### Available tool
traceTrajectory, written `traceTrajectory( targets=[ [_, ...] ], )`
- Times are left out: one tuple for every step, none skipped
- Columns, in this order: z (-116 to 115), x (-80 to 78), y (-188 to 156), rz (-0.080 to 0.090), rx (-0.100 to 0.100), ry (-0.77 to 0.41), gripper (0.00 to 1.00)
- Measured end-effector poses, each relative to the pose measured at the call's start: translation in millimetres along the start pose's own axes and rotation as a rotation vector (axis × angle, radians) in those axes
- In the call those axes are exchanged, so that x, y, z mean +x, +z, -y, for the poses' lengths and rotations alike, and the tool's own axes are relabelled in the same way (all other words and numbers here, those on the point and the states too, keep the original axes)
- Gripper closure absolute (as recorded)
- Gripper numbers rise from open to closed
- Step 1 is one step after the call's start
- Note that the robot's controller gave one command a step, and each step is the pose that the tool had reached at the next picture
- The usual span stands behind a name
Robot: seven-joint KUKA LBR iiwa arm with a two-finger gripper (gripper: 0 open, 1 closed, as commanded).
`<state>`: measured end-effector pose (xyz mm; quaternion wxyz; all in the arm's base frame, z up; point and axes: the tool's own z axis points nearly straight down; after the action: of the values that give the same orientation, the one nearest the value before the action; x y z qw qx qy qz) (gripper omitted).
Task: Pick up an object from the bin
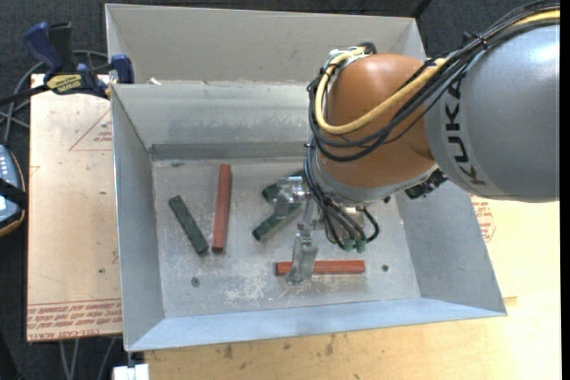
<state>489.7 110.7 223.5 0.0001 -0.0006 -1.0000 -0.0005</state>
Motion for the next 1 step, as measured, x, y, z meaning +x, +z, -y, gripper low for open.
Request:
traceTrajectory(
  targets=[
    [30.1,12.2,92.5,-0.009,0.002,0.047,0.0]
  ],
)
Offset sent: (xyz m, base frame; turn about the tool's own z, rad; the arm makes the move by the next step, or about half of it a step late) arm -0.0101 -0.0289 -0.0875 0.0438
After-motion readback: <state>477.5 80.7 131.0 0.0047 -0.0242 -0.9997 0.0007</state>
